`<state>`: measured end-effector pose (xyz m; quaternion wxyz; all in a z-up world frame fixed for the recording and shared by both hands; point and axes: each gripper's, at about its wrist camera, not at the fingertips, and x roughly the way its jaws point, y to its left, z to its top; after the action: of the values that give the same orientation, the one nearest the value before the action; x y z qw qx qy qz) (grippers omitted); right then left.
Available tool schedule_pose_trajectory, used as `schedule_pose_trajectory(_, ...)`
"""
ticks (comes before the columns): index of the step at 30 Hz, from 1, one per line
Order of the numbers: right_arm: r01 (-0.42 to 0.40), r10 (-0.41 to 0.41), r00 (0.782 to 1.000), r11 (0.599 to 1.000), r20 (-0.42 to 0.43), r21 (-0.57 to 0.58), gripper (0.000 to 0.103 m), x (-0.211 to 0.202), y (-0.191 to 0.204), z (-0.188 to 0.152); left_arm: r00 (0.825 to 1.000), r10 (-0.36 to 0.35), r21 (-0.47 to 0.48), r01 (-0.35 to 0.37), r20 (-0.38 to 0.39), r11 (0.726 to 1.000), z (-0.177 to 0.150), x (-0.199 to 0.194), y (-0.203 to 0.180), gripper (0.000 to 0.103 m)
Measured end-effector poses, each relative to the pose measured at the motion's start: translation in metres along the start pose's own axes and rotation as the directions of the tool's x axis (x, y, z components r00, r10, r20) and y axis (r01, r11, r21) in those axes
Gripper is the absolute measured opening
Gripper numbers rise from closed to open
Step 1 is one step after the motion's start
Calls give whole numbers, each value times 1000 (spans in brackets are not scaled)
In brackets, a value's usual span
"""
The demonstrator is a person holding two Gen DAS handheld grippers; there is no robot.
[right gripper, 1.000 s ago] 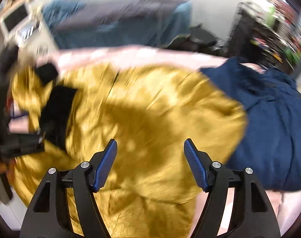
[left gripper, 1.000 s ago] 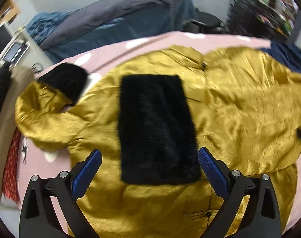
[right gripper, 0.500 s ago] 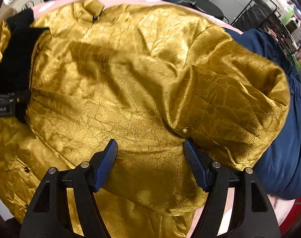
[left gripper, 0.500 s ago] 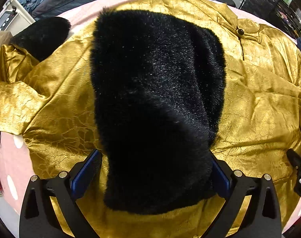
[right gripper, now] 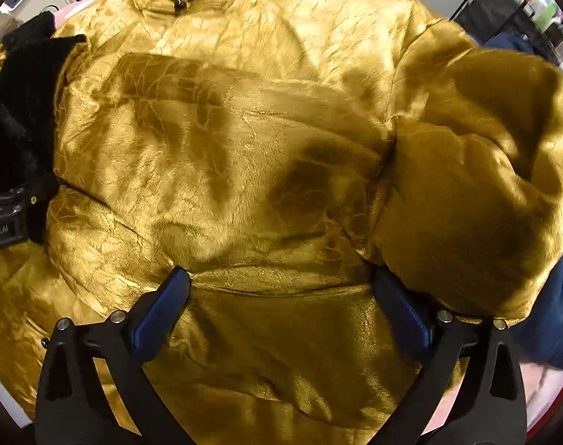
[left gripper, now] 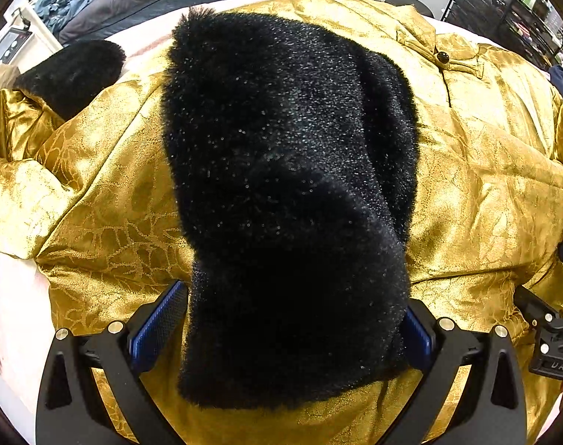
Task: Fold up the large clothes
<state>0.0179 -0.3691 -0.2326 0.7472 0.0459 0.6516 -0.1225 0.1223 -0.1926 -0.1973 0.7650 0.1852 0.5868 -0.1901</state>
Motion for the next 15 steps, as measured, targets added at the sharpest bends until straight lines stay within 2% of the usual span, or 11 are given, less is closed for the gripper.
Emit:
schedule_pose_trajectory(8, -4, 6, 996, 1000, -88, 22, 98, -2, 3, 27, 1000, -7, 23, 7, 11, 1000, 2, -16, 15, 98)
schedule_pose_trajectory(12, -47, 47, 999, 998, 14, 47, 98, -40, 7, 17, 996, -9, 38, 5, 90, 999, -6, -54, 22, 97)
schedule_pose_trajectory(15, -124, 125, 992, 992, -28, 34, 98, -46, 17, -3, 988, -9, 40, 3, 156, 999, -11, -81, 42, 97)
